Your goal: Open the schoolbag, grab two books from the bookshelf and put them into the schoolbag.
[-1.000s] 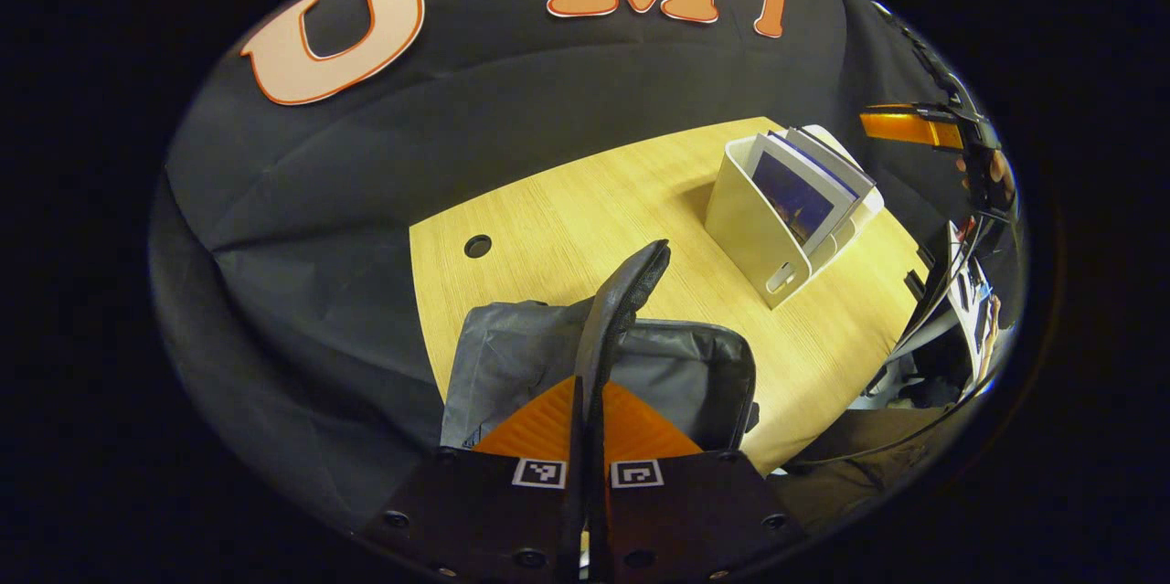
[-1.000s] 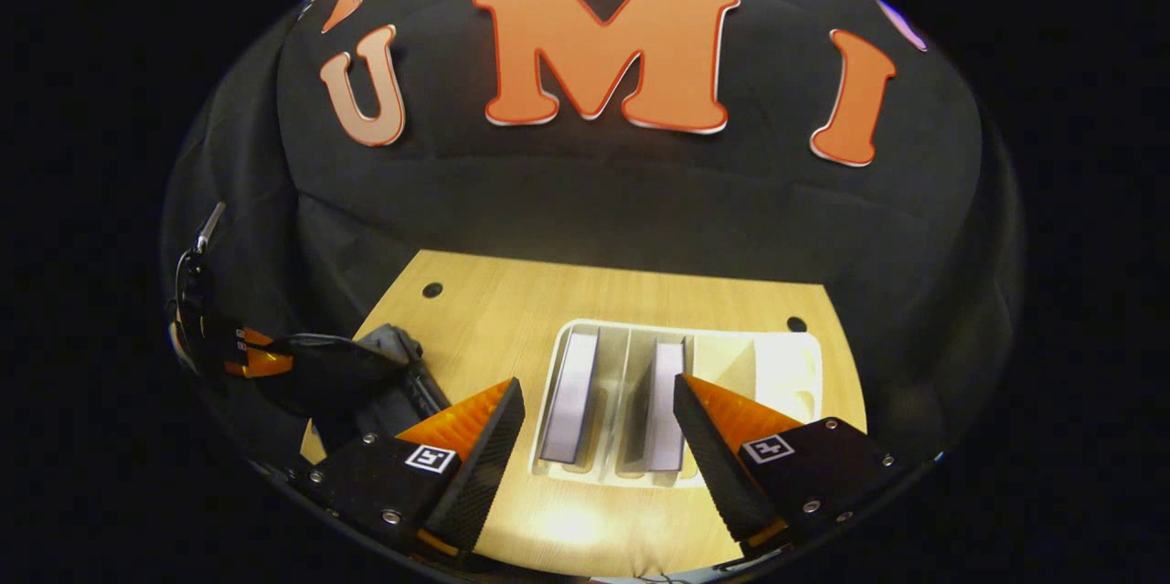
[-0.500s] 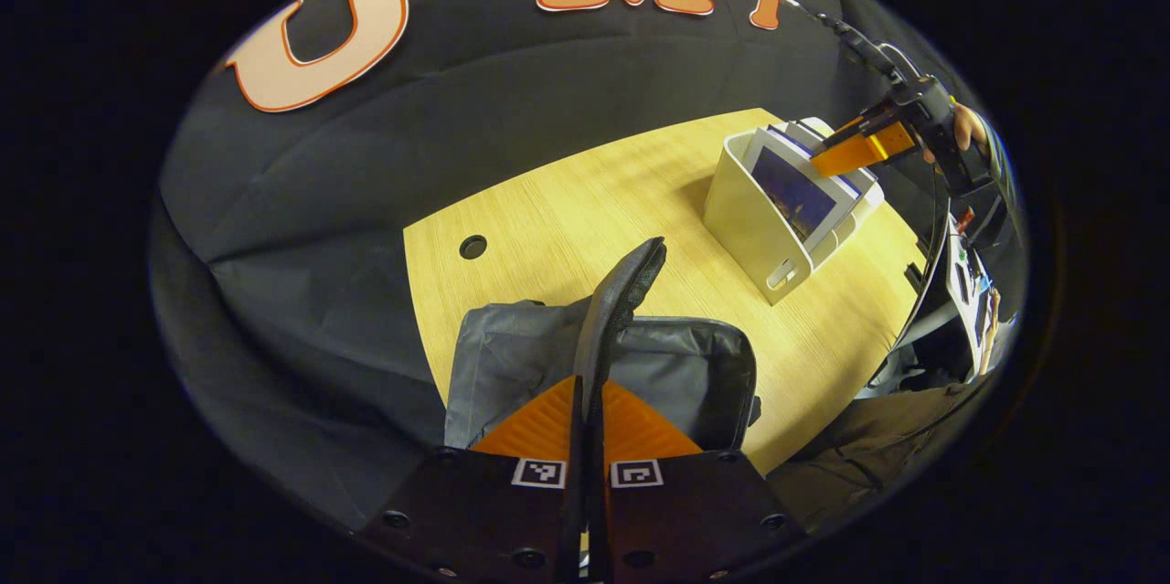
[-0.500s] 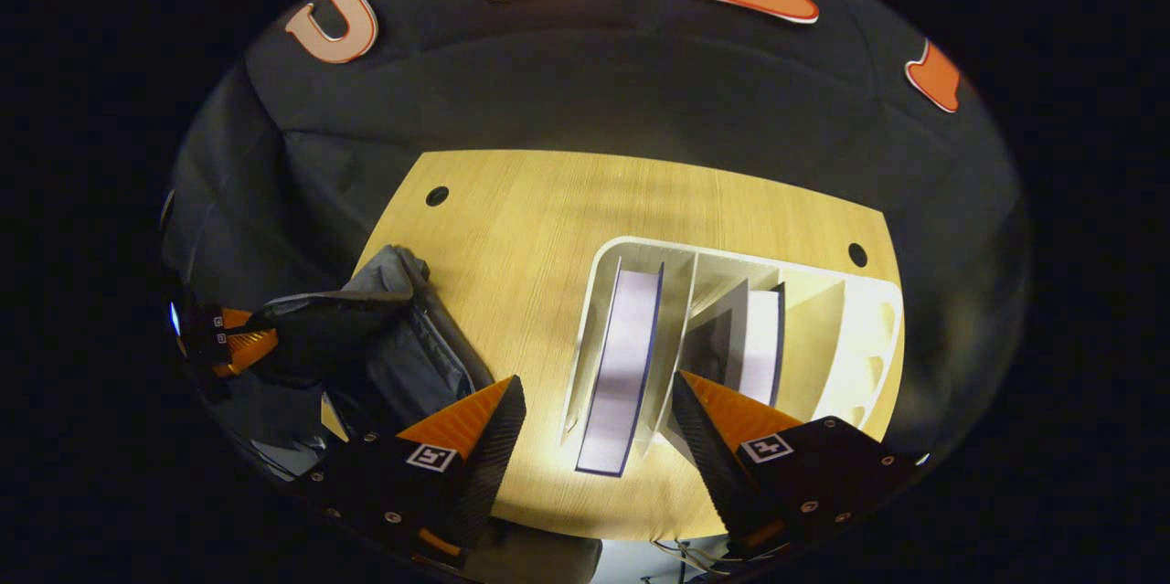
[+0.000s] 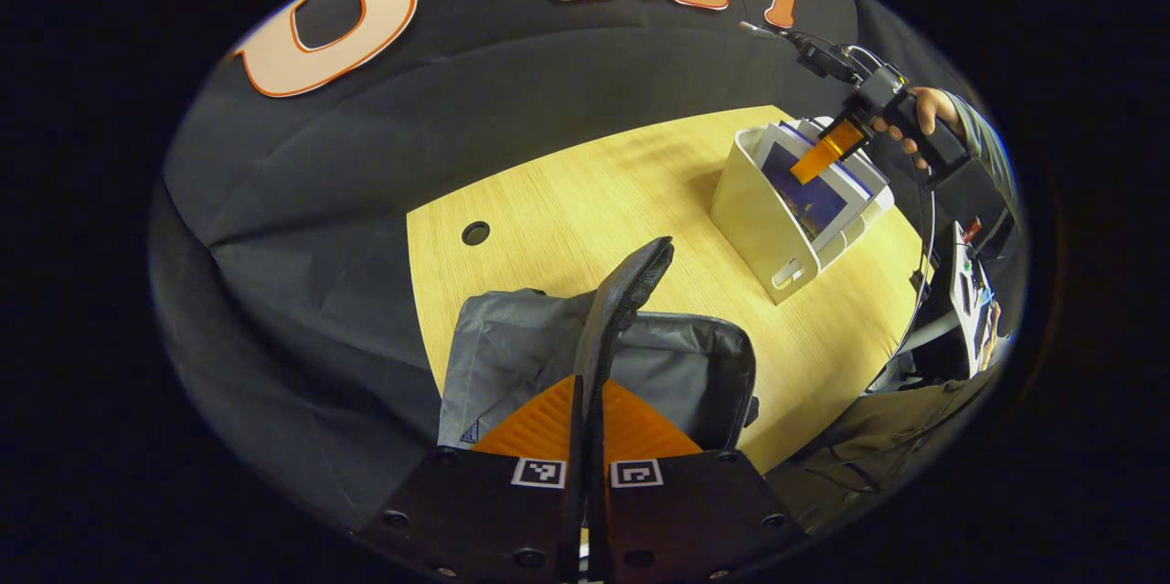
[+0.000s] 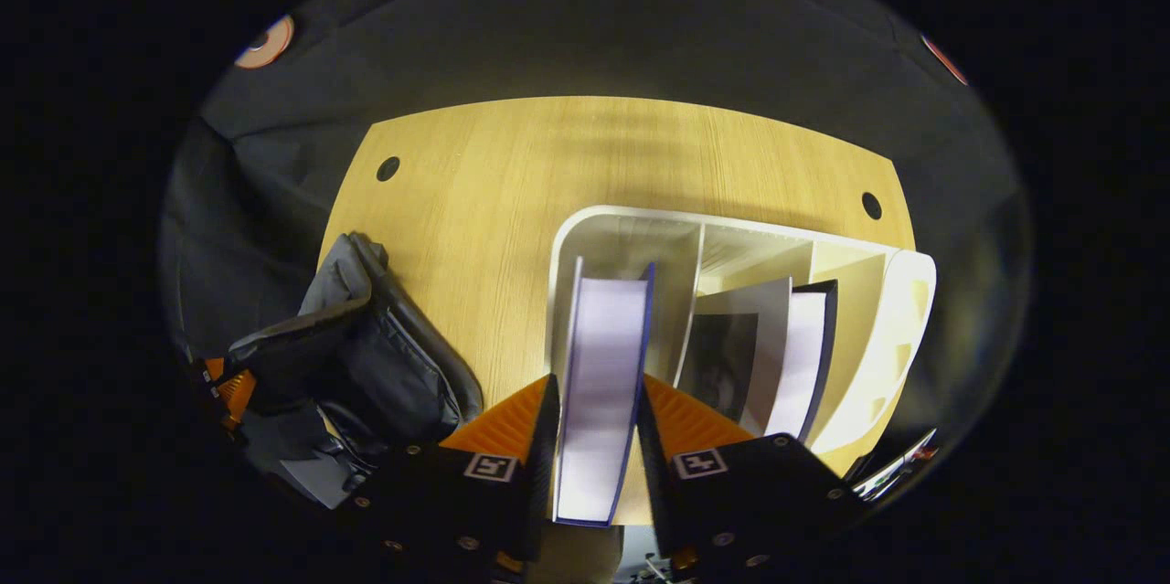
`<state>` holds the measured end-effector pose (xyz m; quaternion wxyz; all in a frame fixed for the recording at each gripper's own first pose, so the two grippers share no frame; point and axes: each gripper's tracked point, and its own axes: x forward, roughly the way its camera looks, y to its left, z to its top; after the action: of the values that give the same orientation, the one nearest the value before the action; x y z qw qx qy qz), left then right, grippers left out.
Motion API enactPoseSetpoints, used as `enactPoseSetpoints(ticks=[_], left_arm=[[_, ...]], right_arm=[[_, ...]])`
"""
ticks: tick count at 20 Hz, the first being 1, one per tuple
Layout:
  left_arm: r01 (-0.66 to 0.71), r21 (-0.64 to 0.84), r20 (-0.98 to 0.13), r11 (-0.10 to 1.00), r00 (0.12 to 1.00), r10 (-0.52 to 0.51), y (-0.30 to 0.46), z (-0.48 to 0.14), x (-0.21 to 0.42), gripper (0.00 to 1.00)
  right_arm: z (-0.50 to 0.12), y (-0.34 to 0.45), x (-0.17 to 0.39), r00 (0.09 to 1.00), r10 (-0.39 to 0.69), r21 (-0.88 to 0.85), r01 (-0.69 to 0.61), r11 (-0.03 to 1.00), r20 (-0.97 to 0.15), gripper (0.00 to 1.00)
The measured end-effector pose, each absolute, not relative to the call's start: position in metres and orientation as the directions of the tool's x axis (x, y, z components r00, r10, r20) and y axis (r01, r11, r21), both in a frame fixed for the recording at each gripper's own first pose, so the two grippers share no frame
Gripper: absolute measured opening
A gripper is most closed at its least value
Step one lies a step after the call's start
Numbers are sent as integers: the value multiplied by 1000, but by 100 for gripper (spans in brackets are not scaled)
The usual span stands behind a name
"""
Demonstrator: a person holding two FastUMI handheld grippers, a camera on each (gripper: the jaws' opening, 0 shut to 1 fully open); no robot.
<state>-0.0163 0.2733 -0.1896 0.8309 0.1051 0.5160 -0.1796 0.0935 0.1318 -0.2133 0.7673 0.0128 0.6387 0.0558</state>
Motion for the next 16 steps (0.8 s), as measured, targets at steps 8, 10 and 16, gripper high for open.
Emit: enactPoseSetpoints(ticks=[8,10,16], left_arm=[[400,-22,-897,916,397,-195,266,-193,-16,4],[399,-21,-898,917,395,-193,264,-193,-17,4],[393,-26,-897,919,397,-195,258,-194,-23,4]], right_arm=[[-175,117,85,199,171,167,-38,985,-965,32],[-160,113,79,216,192,190,-30,981,-957,31],[-117,86,58,289,249,257,-12,966,-924,30]])
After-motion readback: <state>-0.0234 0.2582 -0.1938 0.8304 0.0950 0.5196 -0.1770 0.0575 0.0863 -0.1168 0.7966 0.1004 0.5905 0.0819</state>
